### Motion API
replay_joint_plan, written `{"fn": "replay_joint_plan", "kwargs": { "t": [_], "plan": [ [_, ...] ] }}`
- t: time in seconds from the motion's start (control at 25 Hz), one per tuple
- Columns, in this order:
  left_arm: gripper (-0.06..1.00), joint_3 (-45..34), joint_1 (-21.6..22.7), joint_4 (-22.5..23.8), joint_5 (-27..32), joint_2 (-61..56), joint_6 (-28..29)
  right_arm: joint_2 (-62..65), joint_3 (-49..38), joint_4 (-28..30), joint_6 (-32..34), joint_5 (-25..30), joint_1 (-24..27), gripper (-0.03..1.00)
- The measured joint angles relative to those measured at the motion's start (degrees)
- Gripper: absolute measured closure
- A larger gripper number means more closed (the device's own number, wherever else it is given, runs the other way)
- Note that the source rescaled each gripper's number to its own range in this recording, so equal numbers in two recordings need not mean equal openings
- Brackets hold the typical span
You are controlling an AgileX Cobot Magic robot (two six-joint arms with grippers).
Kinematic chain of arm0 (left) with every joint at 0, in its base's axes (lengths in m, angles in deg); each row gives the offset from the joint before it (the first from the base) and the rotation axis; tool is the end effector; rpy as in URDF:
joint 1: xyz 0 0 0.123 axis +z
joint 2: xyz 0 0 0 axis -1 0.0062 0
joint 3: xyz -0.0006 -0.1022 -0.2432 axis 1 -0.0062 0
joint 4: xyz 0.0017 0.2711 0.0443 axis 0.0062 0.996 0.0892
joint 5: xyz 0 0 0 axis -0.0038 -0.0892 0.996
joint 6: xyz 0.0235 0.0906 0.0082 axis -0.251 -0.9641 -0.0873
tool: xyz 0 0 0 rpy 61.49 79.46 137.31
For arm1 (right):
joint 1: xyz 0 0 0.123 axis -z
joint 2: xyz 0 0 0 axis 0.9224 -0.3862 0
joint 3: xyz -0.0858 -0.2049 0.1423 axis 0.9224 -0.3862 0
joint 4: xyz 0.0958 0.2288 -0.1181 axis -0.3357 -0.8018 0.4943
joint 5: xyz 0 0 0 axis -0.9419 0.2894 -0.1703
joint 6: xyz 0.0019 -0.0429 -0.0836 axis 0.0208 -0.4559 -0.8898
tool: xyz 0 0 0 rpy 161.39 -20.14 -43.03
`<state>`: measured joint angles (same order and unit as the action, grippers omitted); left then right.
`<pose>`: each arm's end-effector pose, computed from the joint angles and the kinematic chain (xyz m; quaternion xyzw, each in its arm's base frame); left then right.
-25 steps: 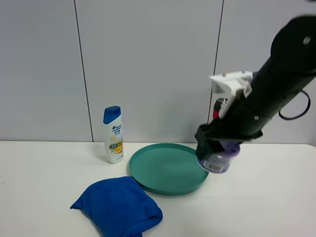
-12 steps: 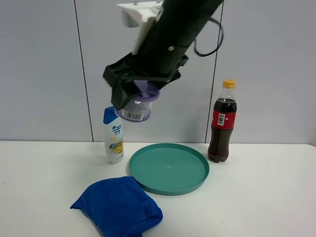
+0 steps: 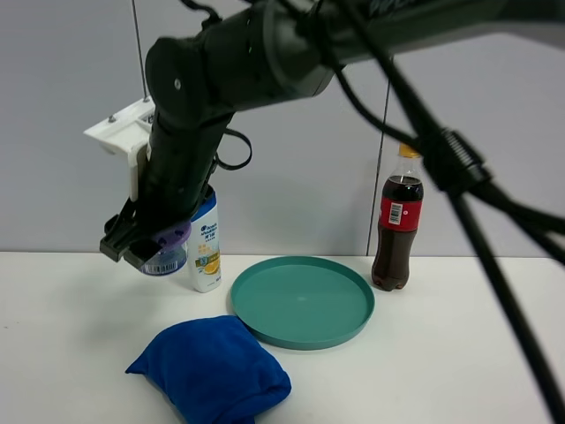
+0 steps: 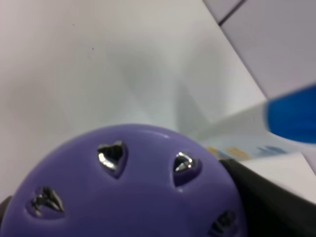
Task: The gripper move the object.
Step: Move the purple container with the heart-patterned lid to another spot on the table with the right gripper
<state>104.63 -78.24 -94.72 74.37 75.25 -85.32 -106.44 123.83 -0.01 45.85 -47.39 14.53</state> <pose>0.0384 0.0006 0.2910 -0.0564 0.8440 0.0267 0.5328 0.3308 0.4164 0.1861 -0.5785 0.7373 0.0245 0.3481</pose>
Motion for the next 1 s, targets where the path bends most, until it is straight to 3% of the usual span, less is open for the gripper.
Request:
{"fn": "replay_joint_plan", "kwargs": {
  "t": [0.44, 1.0],
  "plan": [
    [-0.06, 0.00, 0.00, 0.00, 0.00, 0.00, 0.00, -9.20, 0.94, 1.04, -2.90, -12.11, -0.01, 0.97],
    [-0.06, 0.00, 0.00, 0.00, 0.00, 0.00, 0.00, -13.08, 0.94, 3.99, -2.96, -14.35, 1.77, 0.97]
  ]
}}
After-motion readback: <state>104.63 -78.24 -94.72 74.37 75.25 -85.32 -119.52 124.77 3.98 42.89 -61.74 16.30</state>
